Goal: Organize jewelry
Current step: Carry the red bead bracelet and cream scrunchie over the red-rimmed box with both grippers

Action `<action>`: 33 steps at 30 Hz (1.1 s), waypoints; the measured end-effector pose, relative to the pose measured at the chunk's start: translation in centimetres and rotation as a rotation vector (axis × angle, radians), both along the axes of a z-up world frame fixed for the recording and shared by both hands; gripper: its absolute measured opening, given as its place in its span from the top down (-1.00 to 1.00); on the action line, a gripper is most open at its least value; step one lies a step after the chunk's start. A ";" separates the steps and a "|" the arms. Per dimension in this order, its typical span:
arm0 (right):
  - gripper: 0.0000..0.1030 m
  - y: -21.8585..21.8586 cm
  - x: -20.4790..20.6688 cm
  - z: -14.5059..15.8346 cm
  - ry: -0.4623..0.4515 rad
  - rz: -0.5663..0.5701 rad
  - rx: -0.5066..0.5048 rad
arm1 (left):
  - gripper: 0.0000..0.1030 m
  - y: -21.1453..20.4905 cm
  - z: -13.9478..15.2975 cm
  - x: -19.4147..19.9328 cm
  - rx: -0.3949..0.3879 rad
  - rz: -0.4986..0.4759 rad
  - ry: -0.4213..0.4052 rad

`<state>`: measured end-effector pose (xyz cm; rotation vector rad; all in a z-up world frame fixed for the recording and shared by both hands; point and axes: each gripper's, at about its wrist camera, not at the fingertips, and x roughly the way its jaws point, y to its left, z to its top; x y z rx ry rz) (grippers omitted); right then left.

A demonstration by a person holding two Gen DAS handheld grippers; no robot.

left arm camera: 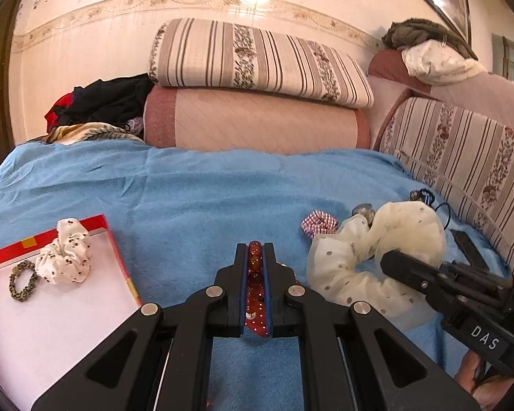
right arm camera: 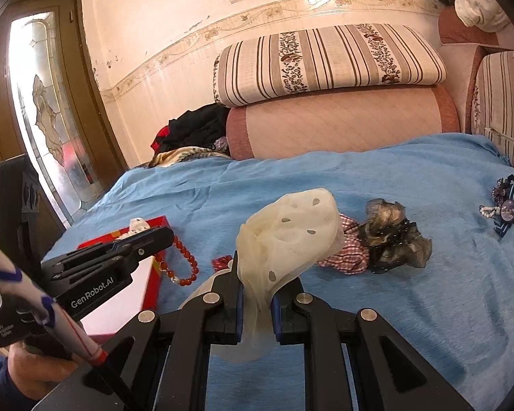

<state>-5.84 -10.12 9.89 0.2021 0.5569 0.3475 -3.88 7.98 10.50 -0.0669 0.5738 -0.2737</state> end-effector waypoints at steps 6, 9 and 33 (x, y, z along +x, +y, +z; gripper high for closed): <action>0.74 1.1 -1.6 1.3 -0.019 -0.027 -0.021 | 0.86 1.4 1.4 -1.9 -0.037 0.035 -0.031; 0.74 1.1 -2.8 2.0 -0.012 -0.038 -0.002 | 0.86 2.3 2.0 -3.3 -0.041 0.059 -0.046; 0.74 17.2 4.6 8.0 -0.080 0.379 0.180 | 0.86 18.1 4.5 -4.4 -0.026 0.480 -0.046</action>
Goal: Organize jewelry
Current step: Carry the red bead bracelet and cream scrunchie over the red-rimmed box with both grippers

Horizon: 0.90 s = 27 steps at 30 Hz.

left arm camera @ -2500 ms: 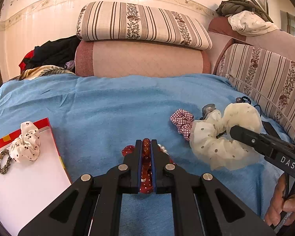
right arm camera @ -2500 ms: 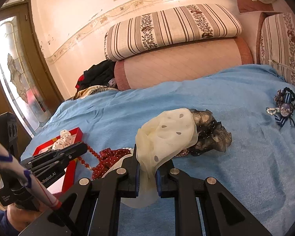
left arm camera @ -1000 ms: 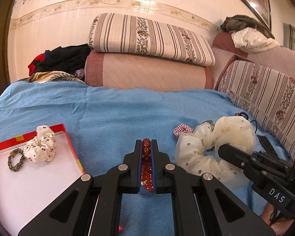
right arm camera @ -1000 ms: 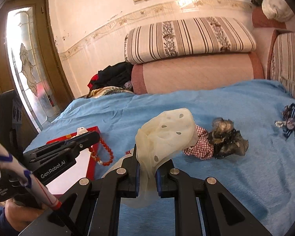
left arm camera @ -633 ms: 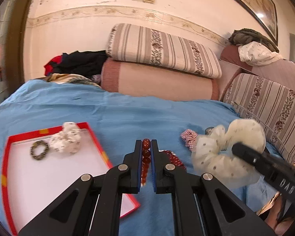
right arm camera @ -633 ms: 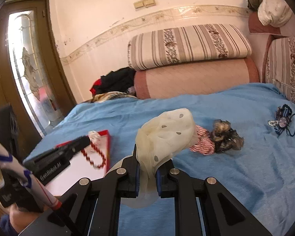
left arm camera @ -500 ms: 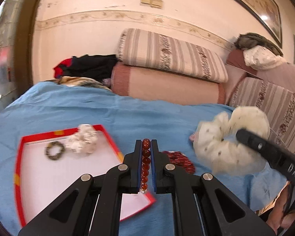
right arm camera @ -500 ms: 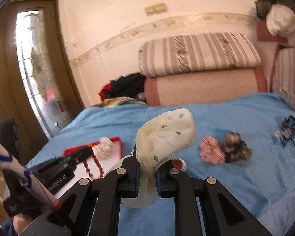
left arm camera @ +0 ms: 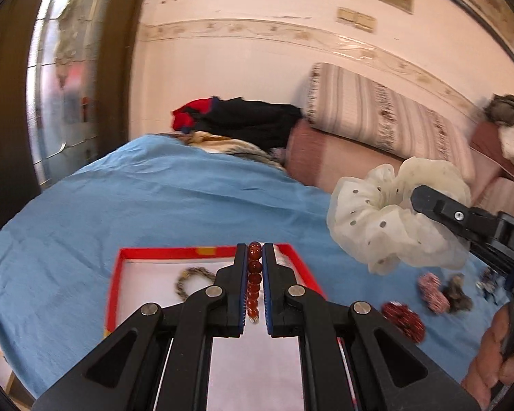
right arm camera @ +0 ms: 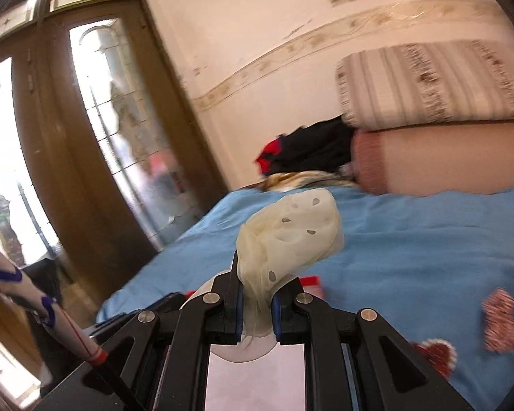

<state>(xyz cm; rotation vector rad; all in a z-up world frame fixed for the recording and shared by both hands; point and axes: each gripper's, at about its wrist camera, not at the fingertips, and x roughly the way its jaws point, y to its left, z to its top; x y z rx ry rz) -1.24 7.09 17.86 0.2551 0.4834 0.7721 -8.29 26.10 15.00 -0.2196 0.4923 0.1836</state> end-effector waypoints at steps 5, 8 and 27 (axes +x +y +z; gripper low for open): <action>0.74 1.5 0.9 -2.7 0.047 0.120 -0.010 | 0.86 0.9 -1.4 0.8 -0.016 0.073 0.040; 0.74 1.9 1.6 -5.0 0.088 0.147 -0.054 | 0.86 1.4 -2.2 1.0 -0.026 0.104 0.062; 0.73 7.1 2.6 -9.8 0.243 0.249 -0.149 | 0.86 6.4 -7.3 2.8 -0.127 0.146 0.267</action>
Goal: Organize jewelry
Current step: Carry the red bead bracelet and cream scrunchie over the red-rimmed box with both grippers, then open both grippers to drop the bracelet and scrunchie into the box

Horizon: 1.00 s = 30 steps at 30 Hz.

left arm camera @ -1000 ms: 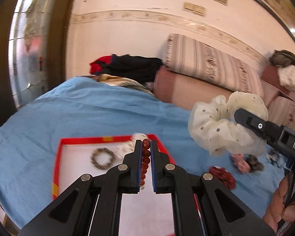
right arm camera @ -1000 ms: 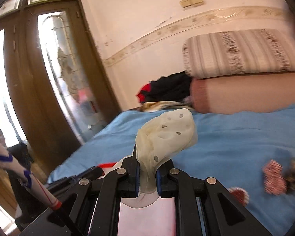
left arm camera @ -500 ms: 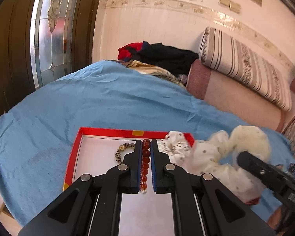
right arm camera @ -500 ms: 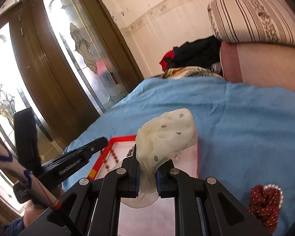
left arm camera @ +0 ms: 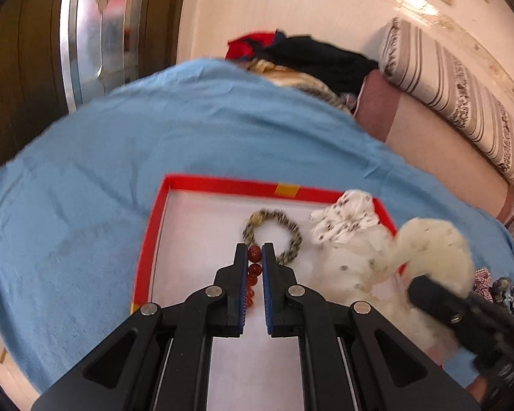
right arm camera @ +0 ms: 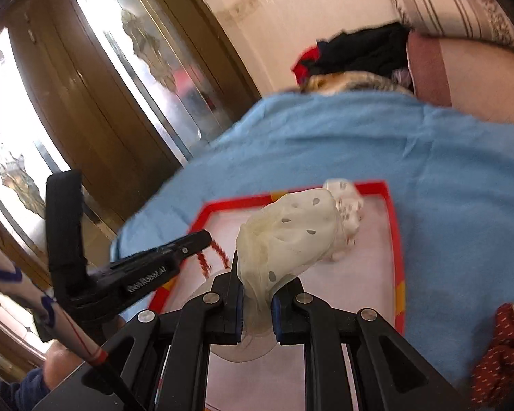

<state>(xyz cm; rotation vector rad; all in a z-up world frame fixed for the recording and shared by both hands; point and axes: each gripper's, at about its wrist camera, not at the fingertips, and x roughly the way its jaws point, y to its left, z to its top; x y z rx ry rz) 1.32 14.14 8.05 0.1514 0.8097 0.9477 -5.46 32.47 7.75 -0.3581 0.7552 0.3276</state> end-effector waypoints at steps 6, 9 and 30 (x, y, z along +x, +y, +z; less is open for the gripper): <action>0.72 -0.2 1.0 -2.1 0.051 -0.036 -0.093 | 0.86 -0.5 -0.7 0.6 -0.007 -0.002 0.026; 0.67 -0.3 1.3 -3.2 0.068 -0.042 -0.129 | 0.86 -0.9 -1.1 0.9 -0.006 -0.007 0.039; -0.07 -2.1 0.5 -1.5 0.014 -0.029 -0.104 | -0.05 -2.0 0.7 0.5 0.026 -0.004 -0.077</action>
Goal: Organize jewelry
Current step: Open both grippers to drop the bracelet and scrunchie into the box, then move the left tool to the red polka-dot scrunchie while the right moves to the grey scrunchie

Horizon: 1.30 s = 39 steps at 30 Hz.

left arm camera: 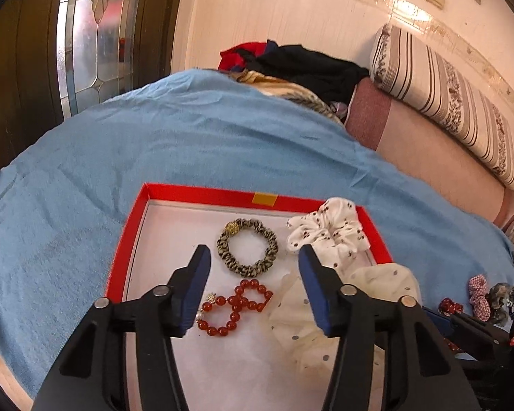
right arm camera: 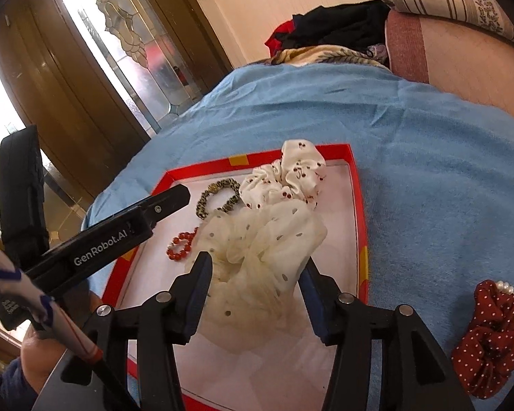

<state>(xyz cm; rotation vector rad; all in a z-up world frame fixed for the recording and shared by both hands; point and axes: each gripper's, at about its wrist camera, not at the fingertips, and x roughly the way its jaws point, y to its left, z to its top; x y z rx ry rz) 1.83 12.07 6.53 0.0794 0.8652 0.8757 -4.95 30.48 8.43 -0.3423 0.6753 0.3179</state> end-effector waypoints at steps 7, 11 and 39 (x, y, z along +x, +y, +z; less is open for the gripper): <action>-0.08 -2.2 -0.2 1.8 -0.026 -0.014 0.039 | -0.23 -2.0 0.9 -0.2 0.036 -0.013 -0.055; -0.08 -5.2 0.0 3.3 -0.045 -0.072 0.080 | -0.27 -4.3 1.8 -0.7 0.070 -0.038 -0.115; -0.08 -36.6 1.8 2.8 0.069 -0.796 0.169 | -0.33 -24.3 -2.3 2.1 -0.087 -0.547 0.099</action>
